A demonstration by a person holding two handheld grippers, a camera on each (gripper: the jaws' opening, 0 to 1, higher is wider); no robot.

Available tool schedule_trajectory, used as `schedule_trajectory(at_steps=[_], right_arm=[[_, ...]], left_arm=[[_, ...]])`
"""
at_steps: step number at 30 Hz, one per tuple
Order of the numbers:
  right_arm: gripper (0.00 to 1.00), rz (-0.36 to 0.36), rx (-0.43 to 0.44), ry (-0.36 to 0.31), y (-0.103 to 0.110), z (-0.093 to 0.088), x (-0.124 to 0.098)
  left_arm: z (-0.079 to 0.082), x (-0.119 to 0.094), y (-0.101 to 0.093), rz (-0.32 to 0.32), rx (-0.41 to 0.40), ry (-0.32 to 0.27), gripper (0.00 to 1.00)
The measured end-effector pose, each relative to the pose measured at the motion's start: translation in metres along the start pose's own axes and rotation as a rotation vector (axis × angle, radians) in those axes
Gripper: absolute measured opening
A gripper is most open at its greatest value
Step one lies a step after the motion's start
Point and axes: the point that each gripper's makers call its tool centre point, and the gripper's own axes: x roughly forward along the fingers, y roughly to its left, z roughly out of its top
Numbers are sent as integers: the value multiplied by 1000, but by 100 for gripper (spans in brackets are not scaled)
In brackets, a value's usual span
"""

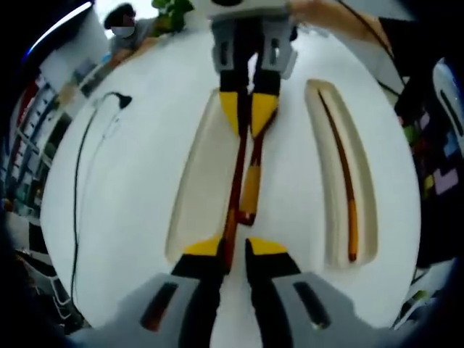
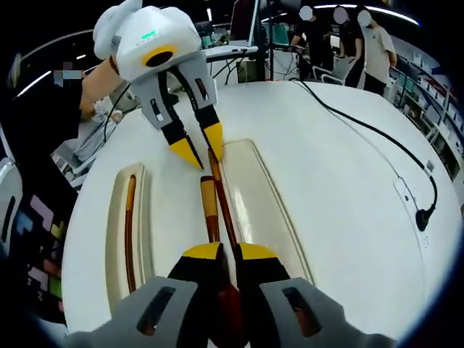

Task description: Arrange the utensils inside the cutlery case until each visible utensil rests in its matching compartment.

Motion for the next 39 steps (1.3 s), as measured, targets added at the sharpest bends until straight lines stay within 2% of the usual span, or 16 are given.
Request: schedule_trajectory(at_steps=[4, 5, 6, 7, 8, 10, 11, 12, 15, 20, 23, 30, 39], right_arm=[[6, 28, 10, 10, 1, 0, 1], [5, 24, 9, 17, 1, -1, 1], [5, 23, 9, 20, -1, -1, 1], [5, 23, 12, 26, -1, -1, 1], [6, 20, 11, 33, -1, -2, 1], [6, 18, 1, 44, -1, -4, 1], [6, 20, -8, 47, 0, -4, 1], [6, 21, -24, 49, 1, -5, 1], [7, 29, -57, 36, 4, -2, 0], [7, 35, -63, 24, 7, 8, 6], [7, 44, -64, 22, 8, 11, 11], [9, 55, -94, 33, 12, 15, 21], [9, 45, -101, 77, 6, 2, 11]], left_arm=[[1, 2, -4, -47, 15, 32, 13], [-3, 6, -8, -75, -5, 65, 14], [0, 7, -6, -78, -9, 53, 13], [0, 4, 1, -33, -27, 57, 12], [-1, 3, 9, -3, 25, 65, 12], [-4, 6, 13, 11, 66, 100, 11], [1, 6, 9, -21, 47, 74, 9], [0, 6, 6, -38, 39, 83, 8], [-1, 6, 6, -52, 40, 88, 8], [0, 7, 6, -83, 8, 84, 8], [0, 8, 4, -77, 2, 90, 8], [1, 9, 3, -81, 69, 112, 7], [2, 11, 1, -87, 72, 104, 6]])
